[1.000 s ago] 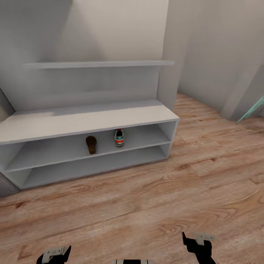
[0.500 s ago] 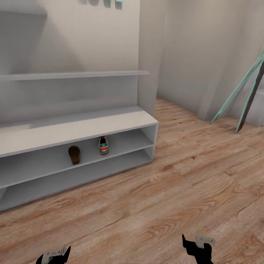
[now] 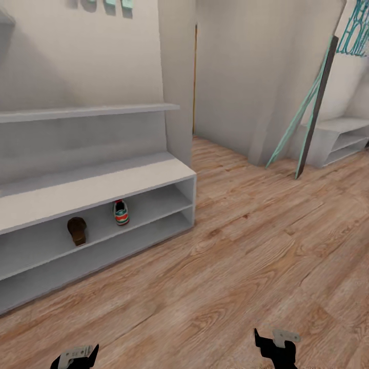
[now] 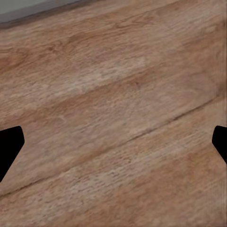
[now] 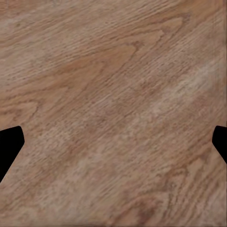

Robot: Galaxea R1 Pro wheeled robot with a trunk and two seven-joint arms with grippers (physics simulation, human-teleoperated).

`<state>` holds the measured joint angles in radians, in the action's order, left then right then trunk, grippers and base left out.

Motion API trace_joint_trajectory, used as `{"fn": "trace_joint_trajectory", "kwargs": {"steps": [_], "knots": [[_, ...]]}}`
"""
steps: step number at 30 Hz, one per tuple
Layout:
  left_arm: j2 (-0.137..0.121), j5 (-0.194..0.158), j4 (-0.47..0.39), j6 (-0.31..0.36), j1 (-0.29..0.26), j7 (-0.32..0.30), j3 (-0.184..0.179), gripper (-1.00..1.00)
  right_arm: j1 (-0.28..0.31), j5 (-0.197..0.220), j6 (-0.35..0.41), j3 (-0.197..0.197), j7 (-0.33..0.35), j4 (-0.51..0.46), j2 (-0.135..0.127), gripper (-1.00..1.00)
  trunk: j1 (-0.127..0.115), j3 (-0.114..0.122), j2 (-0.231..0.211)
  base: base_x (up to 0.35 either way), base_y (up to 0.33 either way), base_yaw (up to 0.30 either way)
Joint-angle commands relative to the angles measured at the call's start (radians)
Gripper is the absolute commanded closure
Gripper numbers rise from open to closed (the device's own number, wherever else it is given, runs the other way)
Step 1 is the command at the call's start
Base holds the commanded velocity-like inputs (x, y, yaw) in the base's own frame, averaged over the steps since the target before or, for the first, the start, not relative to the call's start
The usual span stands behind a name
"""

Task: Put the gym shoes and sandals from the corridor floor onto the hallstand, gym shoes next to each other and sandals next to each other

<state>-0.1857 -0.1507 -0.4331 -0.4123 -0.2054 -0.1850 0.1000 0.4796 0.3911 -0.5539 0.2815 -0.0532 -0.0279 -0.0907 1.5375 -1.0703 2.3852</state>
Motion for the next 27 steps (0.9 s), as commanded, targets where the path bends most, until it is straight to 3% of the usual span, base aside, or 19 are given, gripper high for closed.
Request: {"fn": "trace_joint_trajectory", "kwargs": {"steps": [1,6,17,27], "knots": [[0.000,-0.010,0.000,0.000,0.000,-0.010,0.003,-1.00,0.001,0.003,-0.001,0.008,-0.006,0.000,0.000,-1.00,-0.004,0.002,-0.007,0.000,0.000,-0.300],[0.000,-0.011,0.001,0.000,0.000,-0.010,0.003,-1.00,0.001,0.003,-0.001,0.008,-0.006,0.000,0.000,-1.00,-0.023,0.018,-0.042,0.000,0.000,-0.300],[0.000,-0.010,0.001,-0.001,0.000,-0.010,0.003,-1.00,0.001,0.003,-0.001,0.008,-0.005,0.000,0.000,-1.00,-0.023,0.018,-0.042,0.000,0.000,-0.300],[0.003,-0.007,0.002,0.000,0.000,-0.009,0.003,-1.00,0.001,0.000,-0.001,0.008,-0.005,0.001,0.000,-1.00,-0.023,0.018,-0.042,0.276,-0.079,-0.300]]}}
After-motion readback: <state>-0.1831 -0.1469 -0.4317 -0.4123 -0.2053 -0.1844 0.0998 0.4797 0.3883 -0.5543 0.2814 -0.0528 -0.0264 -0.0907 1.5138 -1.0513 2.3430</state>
